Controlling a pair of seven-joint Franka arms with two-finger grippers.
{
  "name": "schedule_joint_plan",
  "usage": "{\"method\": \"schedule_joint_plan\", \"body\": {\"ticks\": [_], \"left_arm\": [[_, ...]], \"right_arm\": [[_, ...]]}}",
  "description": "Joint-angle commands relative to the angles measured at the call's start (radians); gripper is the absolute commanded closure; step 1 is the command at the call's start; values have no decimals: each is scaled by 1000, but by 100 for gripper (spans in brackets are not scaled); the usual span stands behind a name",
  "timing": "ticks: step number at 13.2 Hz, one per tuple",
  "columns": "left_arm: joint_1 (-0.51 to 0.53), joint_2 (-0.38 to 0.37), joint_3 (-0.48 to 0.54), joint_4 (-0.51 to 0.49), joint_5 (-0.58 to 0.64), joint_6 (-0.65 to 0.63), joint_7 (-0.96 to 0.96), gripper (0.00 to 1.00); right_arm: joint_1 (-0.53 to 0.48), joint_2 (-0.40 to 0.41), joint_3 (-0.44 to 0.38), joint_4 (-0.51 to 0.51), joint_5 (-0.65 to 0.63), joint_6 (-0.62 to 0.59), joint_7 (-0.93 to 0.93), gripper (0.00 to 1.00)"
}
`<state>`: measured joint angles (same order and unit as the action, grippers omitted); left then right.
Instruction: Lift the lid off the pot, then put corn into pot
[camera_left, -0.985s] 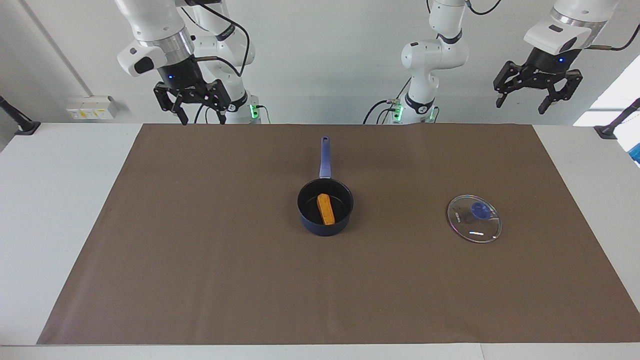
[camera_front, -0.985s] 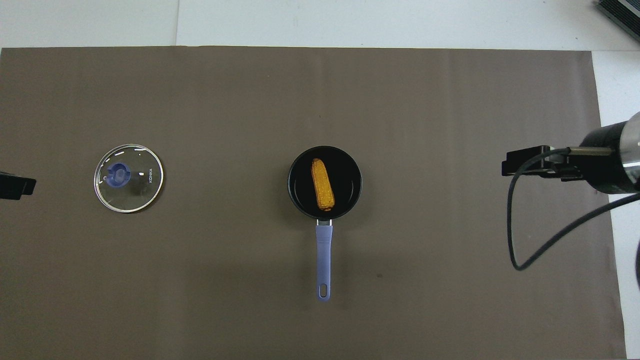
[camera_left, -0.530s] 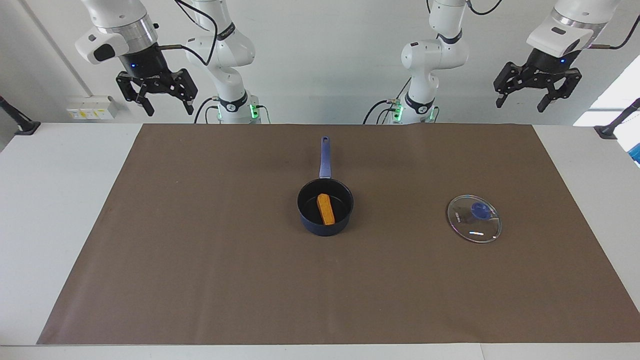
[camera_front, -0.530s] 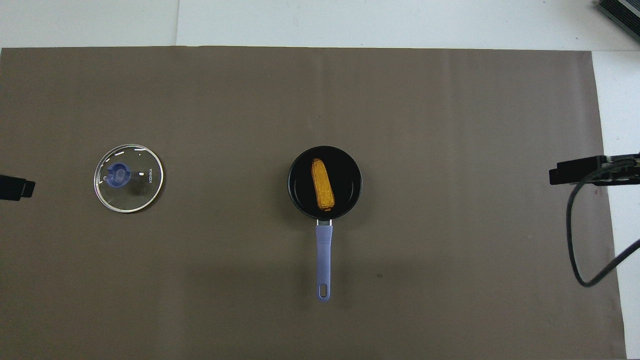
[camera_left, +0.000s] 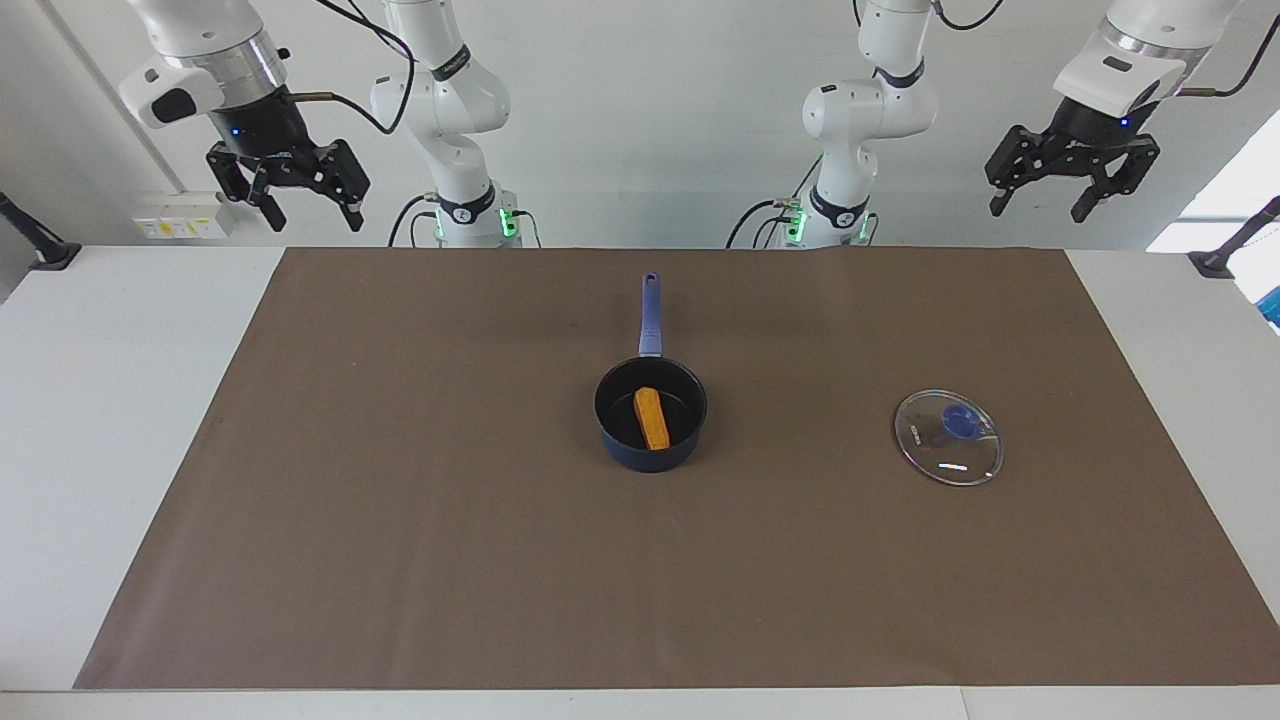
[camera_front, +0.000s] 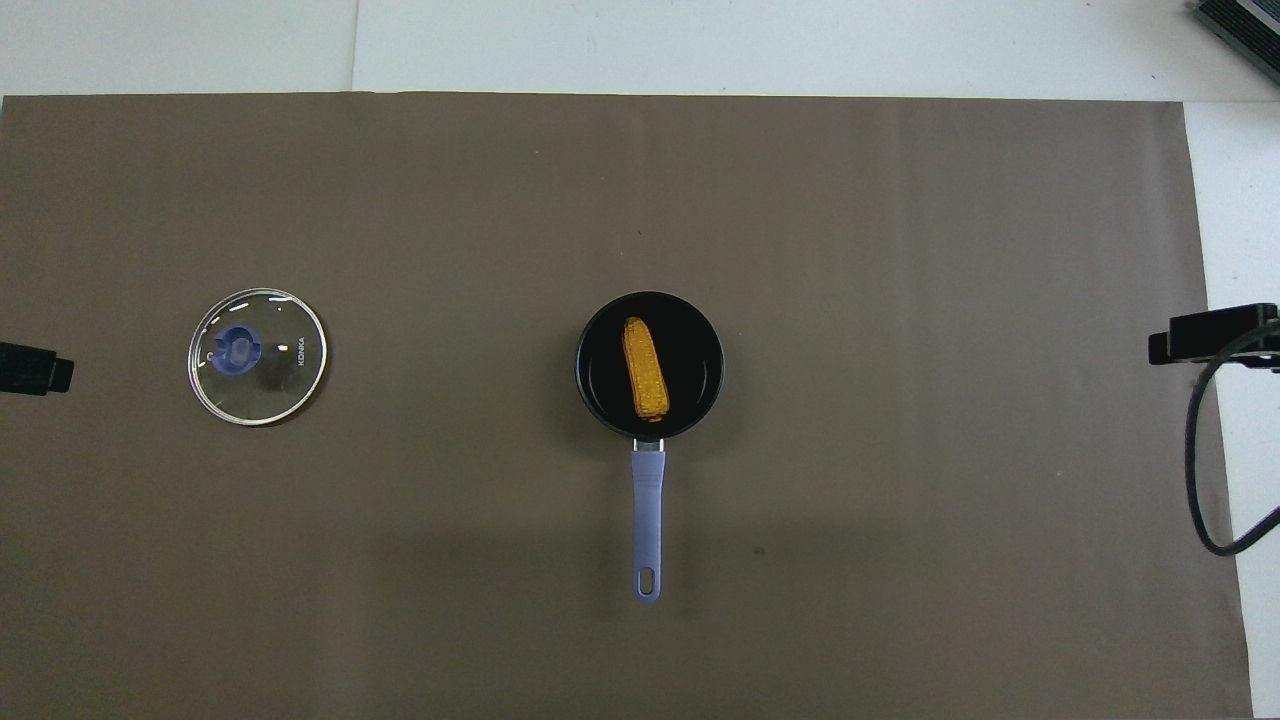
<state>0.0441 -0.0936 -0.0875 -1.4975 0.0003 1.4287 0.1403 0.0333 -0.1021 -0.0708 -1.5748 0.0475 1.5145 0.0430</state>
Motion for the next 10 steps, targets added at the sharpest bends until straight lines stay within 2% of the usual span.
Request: {"method": "schedule_joint_plan", "body": {"ticks": [1, 10], "left_arm": [[0, -6, 5, 0, 6, -16, -36, 0], [-1, -6, 5, -1, 6, -19, -41, 0]], "right_arm": [[-4, -24, 2, -24, -43, -19, -34, 0], [-1, -31, 13, -28, -66, -36, -72, 0]]}}
